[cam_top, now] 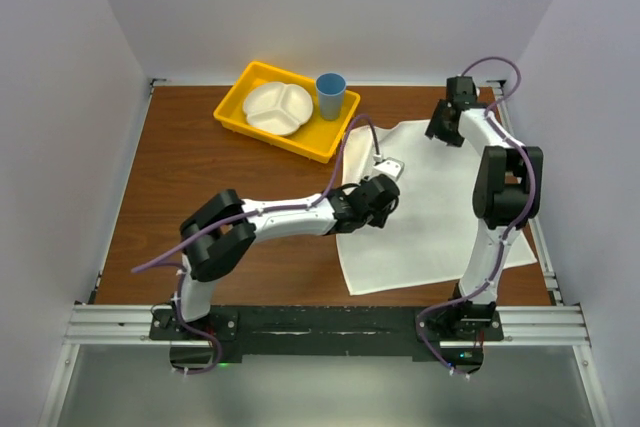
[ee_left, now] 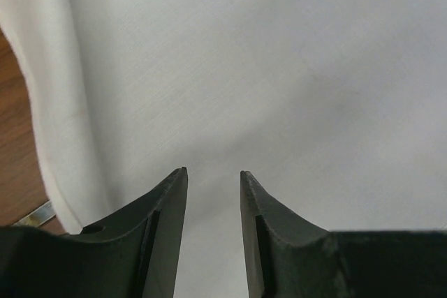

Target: Fold the napkin, place the utensils inside, and roll it up

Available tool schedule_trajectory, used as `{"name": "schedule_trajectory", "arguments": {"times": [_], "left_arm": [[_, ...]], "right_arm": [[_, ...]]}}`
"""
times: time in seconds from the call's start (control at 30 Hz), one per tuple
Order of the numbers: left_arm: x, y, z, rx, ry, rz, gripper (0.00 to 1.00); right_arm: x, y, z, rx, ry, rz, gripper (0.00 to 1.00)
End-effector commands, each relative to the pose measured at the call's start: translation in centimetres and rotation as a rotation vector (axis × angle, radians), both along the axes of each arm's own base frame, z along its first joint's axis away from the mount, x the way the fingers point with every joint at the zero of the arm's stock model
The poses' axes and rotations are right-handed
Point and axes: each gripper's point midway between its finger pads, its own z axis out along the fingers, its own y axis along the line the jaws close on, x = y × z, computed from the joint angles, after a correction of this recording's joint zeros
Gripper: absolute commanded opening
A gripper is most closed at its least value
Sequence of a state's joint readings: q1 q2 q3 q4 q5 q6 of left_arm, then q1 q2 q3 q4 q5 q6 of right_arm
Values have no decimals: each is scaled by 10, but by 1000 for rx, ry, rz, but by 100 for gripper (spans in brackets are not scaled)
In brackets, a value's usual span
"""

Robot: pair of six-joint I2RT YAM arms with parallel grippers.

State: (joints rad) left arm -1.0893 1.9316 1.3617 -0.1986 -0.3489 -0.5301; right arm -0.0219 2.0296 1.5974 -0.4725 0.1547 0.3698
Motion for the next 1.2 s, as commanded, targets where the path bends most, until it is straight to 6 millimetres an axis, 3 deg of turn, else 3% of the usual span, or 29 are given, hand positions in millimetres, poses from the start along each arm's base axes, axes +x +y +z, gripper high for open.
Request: {"name": "schedule_trajectory", "arguments": {"times": [0.0, 0.03, 0.1, 0.13, 0.4, 0.6, 0.73, 0.87, 0.9, 0.97, 1.0, 1.03, 1.07, 1.1, 1.13, 1.17], "left_arm": [[19, -40, 23, -71, -70, -3, 41], [21, -42, 10, -47, -58, -5, 42], [24, -50, 8, -52, -55, -7, 42], [25, -51, -2, -35, -46, -6, 43], [43, -55, -16, -5, -67, 40, 45], [53, -58, -36, -15, -50, 23, 46], [58, -66, -36, -29, -46, -30, 46], [57, -81, 7, -129, -46, -99, 47], [57, -81, 33, -165, -63, -110, 48], [55, -79, 66, -201, -98, -131, 50], [54, -74, 103, -249, -140, -137, 52], [53, -69, 120, -266, -164, -142, 53], [49, -64, 131, -277, -172, -151, 54], [45, -54, 169, -332, -219, -157, 55], [42, -47, 184, -347, -248, -172, 56], [31, -31, 209, -384, -283, -182, 57]], "right_arm": [[-11, -14, -19, -140, 89, -23, 57], [-14, -19, -25, -142, 104, -30, 57], [-17, -29, -33, -141, 124, -50, 59], [-19, -31, -36, -141, 132, -55, 60], [-40, -45, -69, -113, 235, -106, 62], [-71, -82, -77, -112, 279, -218, 64], [-86, -99, -77, -129, 286, -259, 65], [-91, -107, -60, -153, 269, -279, 68], [-88, -107, -53, -153, 253, -268, 69], [-84, -108, -25, -163, 202, -267, 73], [-82, -109, -11, -172, 174, -267, 76], [-80, -109, 12, -173, 127, -262, 78], [-77, -104, 27, -161, 91, -242, 79], [-75, -95, 38, -147, 64, -205, 81], [-70, -70, 48, -135, 34, -140, 85], [-71, -53, 73, -144, -24, -96, 88]]}}
